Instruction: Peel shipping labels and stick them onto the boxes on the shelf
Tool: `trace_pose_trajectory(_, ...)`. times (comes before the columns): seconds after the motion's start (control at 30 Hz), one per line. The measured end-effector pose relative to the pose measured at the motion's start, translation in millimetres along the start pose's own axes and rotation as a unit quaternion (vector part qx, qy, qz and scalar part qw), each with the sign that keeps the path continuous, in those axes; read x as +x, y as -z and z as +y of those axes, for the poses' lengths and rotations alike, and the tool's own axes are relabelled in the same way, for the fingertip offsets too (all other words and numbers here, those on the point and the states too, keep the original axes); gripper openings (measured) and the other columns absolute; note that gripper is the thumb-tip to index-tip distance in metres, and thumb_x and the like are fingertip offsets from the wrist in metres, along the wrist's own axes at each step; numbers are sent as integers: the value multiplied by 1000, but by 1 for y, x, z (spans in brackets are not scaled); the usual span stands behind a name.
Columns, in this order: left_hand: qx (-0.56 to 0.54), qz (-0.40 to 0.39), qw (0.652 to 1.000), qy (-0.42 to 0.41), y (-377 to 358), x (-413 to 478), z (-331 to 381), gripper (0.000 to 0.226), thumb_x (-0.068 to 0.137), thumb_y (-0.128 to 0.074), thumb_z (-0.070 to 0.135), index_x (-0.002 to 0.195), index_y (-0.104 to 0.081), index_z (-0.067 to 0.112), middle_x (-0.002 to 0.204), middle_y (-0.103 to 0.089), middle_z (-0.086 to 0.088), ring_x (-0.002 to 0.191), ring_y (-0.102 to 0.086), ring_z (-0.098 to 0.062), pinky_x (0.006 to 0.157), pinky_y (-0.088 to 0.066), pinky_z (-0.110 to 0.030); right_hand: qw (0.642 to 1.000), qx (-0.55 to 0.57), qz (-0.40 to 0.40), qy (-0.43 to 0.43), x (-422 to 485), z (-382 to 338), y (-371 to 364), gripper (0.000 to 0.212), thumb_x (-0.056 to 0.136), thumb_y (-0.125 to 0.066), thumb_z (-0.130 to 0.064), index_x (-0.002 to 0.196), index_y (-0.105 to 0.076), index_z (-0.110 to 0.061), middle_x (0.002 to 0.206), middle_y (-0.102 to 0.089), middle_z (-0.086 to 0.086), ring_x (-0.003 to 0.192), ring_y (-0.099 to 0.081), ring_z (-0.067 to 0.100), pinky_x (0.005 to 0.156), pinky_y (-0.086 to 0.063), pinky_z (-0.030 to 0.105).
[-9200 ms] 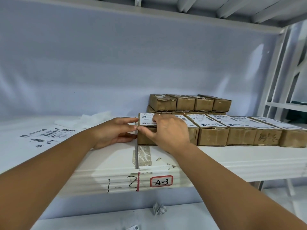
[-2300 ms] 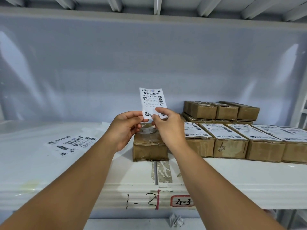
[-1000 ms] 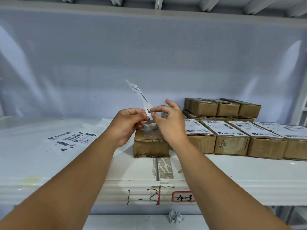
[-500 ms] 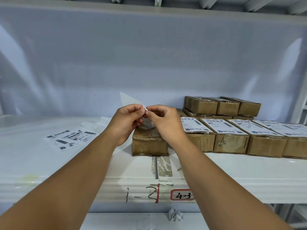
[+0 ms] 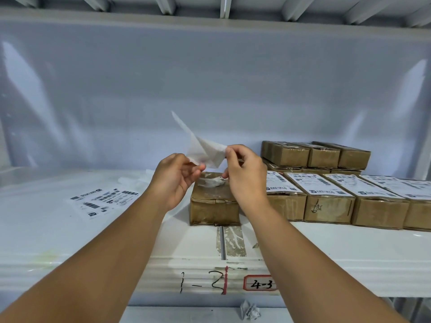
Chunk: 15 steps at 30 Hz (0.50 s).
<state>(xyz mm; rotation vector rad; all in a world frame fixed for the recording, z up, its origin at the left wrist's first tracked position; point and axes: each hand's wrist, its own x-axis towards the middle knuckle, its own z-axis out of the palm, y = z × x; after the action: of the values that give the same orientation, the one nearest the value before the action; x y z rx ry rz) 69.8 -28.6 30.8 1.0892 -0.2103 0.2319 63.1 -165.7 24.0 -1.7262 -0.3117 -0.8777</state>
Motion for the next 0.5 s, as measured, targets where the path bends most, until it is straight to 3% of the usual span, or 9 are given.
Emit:
trace_pose_trajectory(0.13, -84, 57, 995, -1, 7, 5, -1, 19, 93, -33, -2, 79, -43, 6, 90, -58, -19, 74, -72, -19, 60, -56, -20, 999, 41, 5, -9, -4, -4, 0, 19, 99, -44, -19, 87, -57, -18, 65, -67, 3, 54, -65, 7, 59, -53, 24)
trace_pose_trajectory(0.3, -49, 157, 986, 7, 15, 9, -5, 17, 91, -31, 1, 81, -44, 4, 84, -65, -17, 81, -70, -19, 66, -57, -20, 996, 71, 56, -2, -4, -5, 3, 19, 100, -40, -18, 86, -53, -14, 71, -66, -5, 70, -69, 6, 72, -57, 33)
trace_pose_trajectory(0.4, -89, 222, 971, 3, 23, 11, -6, 16, 93, -33, 6, 85, -46, 0, 74, -69, -12, 73, -70, -15, 74, -56, -21, 996, 64, 63, 20, -5, -6, 3, 19, 100, -41, -19, 88, -54, -13, 78, -68, -7, 77, -67, 1, 74, -57, 29)
trace_pose_trajectory(0.5, -116, 298, 947, -19, 25, 11, -4, 20, 94, -38, 8, 76, -46, 2, 57, -67, -8, 51, -67, -10, 68, -56, -22, 992, 55, 103, 43, -3, -6, 3, 17, 100, -42, -18, 88, -54, -14, 76, -66, -11, 77, -67, 1, 73, -56, 29)
